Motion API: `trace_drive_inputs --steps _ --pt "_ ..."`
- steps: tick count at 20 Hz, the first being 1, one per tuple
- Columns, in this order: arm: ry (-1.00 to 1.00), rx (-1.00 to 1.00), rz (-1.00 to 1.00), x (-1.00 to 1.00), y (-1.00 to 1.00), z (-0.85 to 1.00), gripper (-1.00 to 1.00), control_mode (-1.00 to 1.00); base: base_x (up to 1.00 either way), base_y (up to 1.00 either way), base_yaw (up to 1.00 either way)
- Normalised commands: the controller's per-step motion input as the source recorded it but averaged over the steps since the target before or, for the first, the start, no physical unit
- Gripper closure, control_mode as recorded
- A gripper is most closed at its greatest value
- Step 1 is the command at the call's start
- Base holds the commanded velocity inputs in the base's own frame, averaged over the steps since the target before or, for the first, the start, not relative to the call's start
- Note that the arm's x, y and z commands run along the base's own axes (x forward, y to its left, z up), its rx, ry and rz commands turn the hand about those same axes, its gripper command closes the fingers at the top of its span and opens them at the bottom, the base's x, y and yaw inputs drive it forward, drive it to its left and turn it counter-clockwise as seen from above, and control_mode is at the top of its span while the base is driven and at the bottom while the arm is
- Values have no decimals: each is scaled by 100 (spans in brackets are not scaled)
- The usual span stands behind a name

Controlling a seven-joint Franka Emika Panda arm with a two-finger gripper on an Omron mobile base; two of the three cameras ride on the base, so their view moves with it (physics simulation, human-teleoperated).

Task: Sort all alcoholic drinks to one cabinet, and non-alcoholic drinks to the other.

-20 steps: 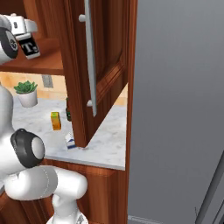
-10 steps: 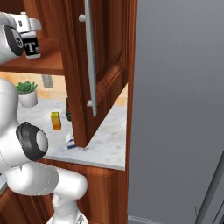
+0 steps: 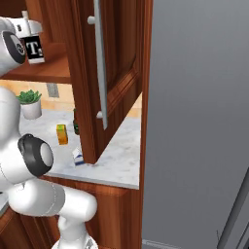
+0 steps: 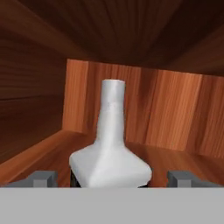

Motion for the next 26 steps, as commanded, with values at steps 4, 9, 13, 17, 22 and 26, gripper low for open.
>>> trace_drive_inputs --steps 4,9,13,17,22,26 --pt "-11 2 0 -44 -10 6 -100 -100 0 0 0" --pt "-3 3 0 -100 -37 -5 -100 -100 0 0 0" --pt "3 0 0 -100 -53 -49 -100 -100 0 0 0" --pt "27 -9 0 -100 -48 -93 -100 -100 0 0 0" --pt "46 -16 0 -100 -18 -100 -100 -100 0 0 0" --pt "42 -25 0 -29 0 -100 -100 -100 0 0 0"
